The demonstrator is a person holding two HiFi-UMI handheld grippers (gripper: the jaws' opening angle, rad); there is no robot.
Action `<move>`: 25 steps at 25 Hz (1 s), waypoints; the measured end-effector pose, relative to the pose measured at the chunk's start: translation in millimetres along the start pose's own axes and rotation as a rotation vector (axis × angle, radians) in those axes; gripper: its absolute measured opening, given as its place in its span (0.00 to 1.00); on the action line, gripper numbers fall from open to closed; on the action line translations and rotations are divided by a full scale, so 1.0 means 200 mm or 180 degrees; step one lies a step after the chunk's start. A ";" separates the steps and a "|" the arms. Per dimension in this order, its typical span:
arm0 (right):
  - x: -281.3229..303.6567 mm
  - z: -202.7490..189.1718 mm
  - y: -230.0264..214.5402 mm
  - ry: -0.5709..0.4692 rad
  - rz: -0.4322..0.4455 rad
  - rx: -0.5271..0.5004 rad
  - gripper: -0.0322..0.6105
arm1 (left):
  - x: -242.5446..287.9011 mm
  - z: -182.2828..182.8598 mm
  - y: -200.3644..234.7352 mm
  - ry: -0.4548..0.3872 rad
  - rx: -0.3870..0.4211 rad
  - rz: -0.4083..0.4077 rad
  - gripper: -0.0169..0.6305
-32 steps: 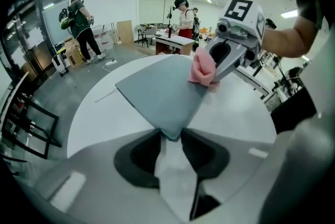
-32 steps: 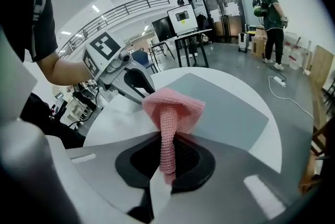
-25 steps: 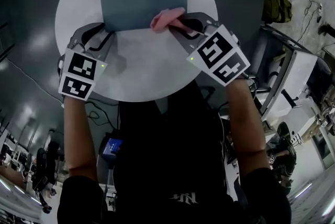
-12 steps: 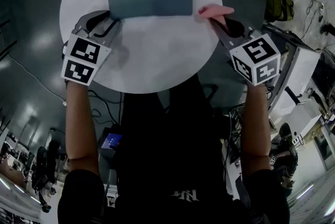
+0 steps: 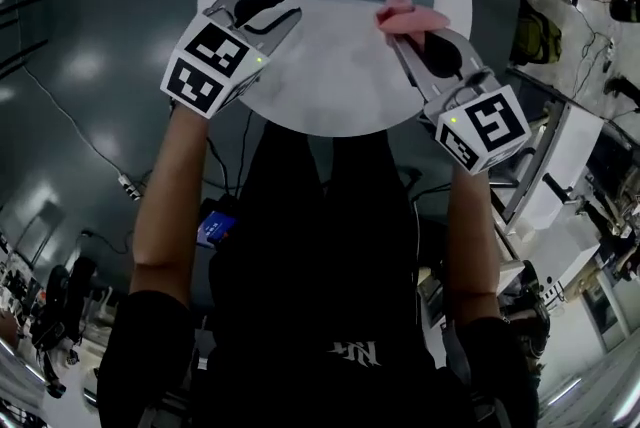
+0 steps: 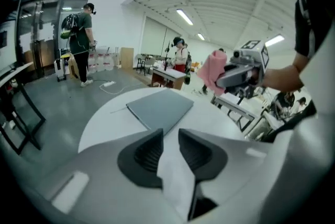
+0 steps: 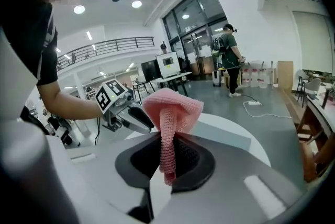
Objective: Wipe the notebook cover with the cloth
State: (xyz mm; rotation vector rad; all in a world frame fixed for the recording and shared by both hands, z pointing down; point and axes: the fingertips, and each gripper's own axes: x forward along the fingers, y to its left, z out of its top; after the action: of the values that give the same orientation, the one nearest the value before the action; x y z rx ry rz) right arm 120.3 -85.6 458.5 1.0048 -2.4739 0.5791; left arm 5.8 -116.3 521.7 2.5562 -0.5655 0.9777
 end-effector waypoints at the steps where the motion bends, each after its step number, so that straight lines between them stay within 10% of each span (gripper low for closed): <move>1: 0.01 0.07 0.09 -0.0067 0.0030 -0.0008 0.09 | -0.11 0.05 -0.02 -0.0180 0.0016 -0.0048 0.16; 11: -0.40 0.78 0.54 -0.0764 -0.0154 -0.0236 0.09 | -1.06 0.79 -0.29 -0.1742 0.0303 -0.0405 0.03; 25: -1.25 1.03 0.85 -0.1516 -0.0551 -0.0109 0.09 | -1.69 1.05 -0.59 -0.2624 -0.0370 -0.0994 0.03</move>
State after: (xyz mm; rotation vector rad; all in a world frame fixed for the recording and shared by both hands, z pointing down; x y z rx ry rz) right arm 117.9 57.6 121.8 1.4652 -2.7402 0.2609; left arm -52.3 -28.1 121.3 2.7458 -0.3736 -0.2415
